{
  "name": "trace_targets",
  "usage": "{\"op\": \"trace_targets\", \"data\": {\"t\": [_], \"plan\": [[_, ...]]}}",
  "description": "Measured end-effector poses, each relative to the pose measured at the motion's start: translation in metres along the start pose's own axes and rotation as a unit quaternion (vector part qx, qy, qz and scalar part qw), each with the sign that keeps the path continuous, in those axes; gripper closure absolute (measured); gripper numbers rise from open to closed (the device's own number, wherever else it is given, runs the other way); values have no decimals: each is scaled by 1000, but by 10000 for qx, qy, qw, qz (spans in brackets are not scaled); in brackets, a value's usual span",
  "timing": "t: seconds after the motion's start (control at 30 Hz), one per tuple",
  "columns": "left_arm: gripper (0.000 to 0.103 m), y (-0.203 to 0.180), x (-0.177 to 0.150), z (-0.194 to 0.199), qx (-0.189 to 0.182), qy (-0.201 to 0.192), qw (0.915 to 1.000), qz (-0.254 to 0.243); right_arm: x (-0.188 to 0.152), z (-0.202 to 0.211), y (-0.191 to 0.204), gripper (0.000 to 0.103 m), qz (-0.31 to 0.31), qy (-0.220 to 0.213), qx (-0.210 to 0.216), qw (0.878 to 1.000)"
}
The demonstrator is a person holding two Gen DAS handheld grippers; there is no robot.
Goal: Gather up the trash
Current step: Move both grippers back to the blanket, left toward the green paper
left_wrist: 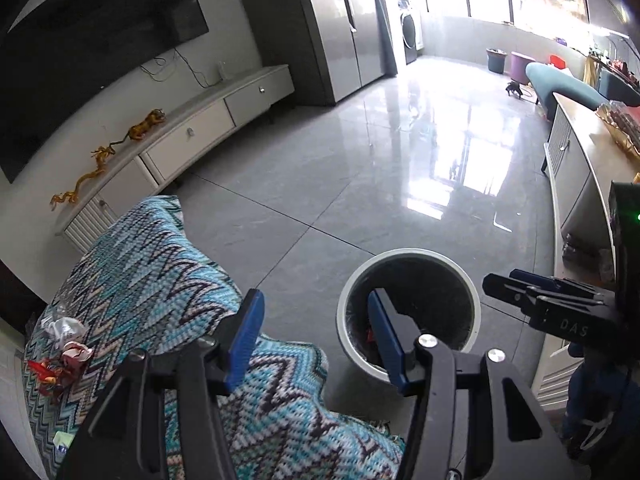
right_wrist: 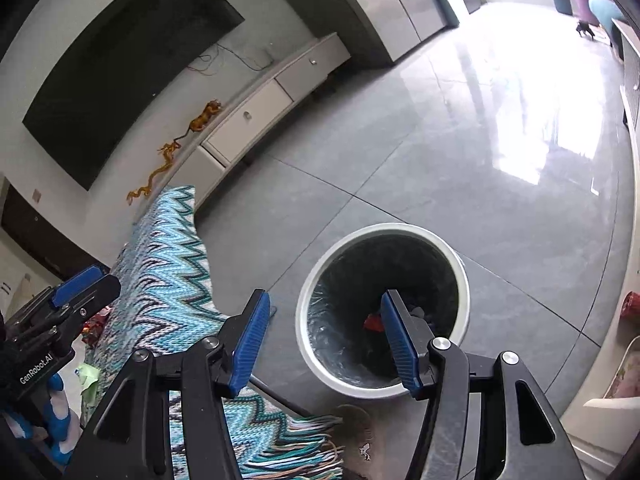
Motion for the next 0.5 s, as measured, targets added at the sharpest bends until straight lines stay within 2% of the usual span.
{"op": "trace_targets", "data": {"t": [0.2, 0.23, 0.3, 0.5], "plan": [[49, 16, -4, 22, 97, -176, 9998, 78, 4, 11, 23, 43, 189, -79, 74, 9998], [43, 19, -5, 25, 98, -206, 9997, 107, 5, 13, 28, 43, 231, -90, 90, 9997], [38, 26, -6, 35, 140, -325, 9992, 165, 6, 16, 37, 40, 303, -113, 112, 9994], [38, 47, -7, 60, 197, -551, 9978, 300, 10, 28, 68, 40, 561, -178, 172, 9981]]}}
Point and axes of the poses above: each gripper's, at about its wrist camera, not at the fingertips, and z roughly against the way its jaws point, y to its left, x to its top, the point moved 10 cm from there along -z, roughly the way its jaws point, and after that the axes turned 12 degrees about z, right-handed, at the moved point
